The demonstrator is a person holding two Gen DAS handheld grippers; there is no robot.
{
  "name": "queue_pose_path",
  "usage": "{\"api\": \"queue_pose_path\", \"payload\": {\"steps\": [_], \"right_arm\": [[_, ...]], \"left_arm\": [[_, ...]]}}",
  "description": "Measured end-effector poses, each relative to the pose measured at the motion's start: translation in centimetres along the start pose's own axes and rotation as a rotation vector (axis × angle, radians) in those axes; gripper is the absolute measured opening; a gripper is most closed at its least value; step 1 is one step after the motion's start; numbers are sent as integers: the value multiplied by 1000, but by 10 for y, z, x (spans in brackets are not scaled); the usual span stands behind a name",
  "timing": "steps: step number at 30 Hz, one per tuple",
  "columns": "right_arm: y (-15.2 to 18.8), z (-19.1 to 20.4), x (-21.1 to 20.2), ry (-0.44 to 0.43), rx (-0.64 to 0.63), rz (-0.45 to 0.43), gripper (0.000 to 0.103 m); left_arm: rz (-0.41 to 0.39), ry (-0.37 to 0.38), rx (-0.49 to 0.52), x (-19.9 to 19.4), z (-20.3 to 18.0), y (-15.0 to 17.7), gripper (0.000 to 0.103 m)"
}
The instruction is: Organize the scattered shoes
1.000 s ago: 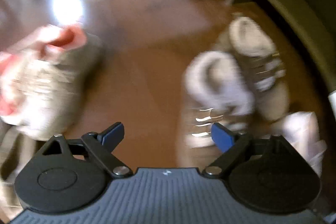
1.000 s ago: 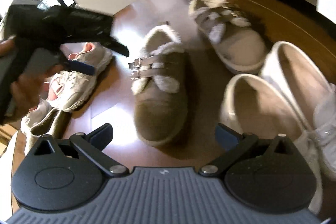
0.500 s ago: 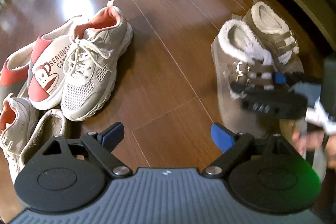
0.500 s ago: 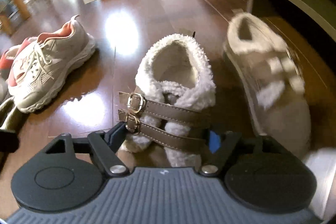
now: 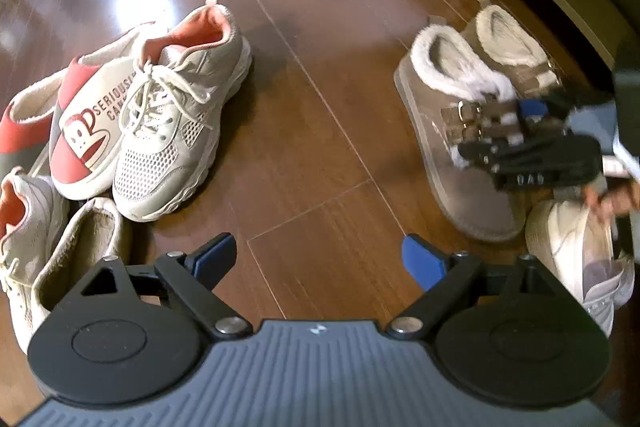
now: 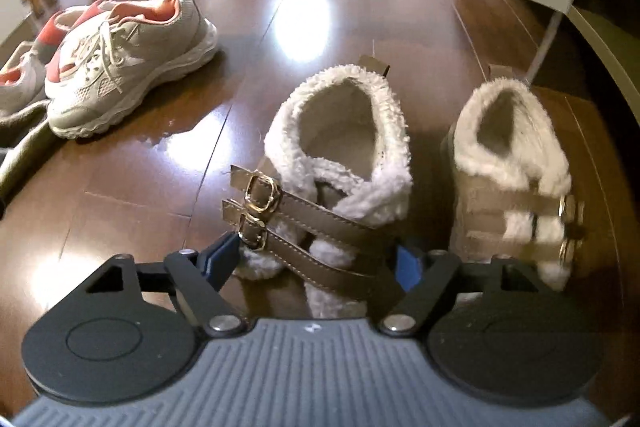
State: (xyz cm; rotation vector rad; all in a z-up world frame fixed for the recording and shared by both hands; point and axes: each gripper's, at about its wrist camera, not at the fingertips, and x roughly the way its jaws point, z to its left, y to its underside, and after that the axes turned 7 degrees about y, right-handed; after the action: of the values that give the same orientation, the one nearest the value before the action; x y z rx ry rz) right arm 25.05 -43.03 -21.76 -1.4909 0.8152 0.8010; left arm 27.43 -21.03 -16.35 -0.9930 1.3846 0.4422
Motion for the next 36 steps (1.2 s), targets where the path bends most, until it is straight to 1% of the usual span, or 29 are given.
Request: {"api": "queue_pose_path", "payload": {"steps": [3, 8, 12, 14, 18, 19, 20, 21, 22, 25, 26, 28, 30, 32, 36], "right_arm": [[-1, -12, 0, -50, -69, -4, 76], [-5, -31, 2, -94, -121, 14, 76], [-7, -33, 5, -100, -146, 19, 76], [-3, -35, 5, -93, -165, 6, 76], [0, -31, 1, -53, -152, -20, 85], [2, -27, -3, -16, -130, -30, 87], [7, -20, -9, 34, -99, -45, 92], [7, -17, -10, 61, -84, -50, 93], [13, -10, -14, 133, -43, -52, 94], [36, 7, -13, 235, 100, -27, 94], [40, 9, -10, 254, 118, -17, 92], [46, 9, -5, 259, 157, -27, 89], [46, 2, -4, 222, 197, -19, 78], [45, -6, -3, 196, 223, -11, 77], [46, -18, -2, 185, 232, -3, 76]], "left_arm": [[4, 7, 6, 2, -3, 0, 92], [15, 21, 2, 7, -6, -1, 92], [20, 23, 2, 8, -7, 0, 92], [19, 24, 3, 8, -7, 0, 92], [22, 29, 7, 9, -8, 1, 92], [22, 31, 7, 9, -9, 1, 92], [22, 33, 7, 9, -9, 1, 92], [22, 35, 8, 10, -10, 0, 92], [23, 38, 7, 10, -10, 0, 92], [29, 49, 4, 11, -12, 0, 92], [31, 51, 4, 11, -13, 0, 92], [33, 52, 7, 11, -14, 1, 92], [34, 54, 9, 11, -15, 2, 92], [36, 55, 11, 11, -15, 3, 92], [43, 62, 12, 12, -17, 5, 92]]}}
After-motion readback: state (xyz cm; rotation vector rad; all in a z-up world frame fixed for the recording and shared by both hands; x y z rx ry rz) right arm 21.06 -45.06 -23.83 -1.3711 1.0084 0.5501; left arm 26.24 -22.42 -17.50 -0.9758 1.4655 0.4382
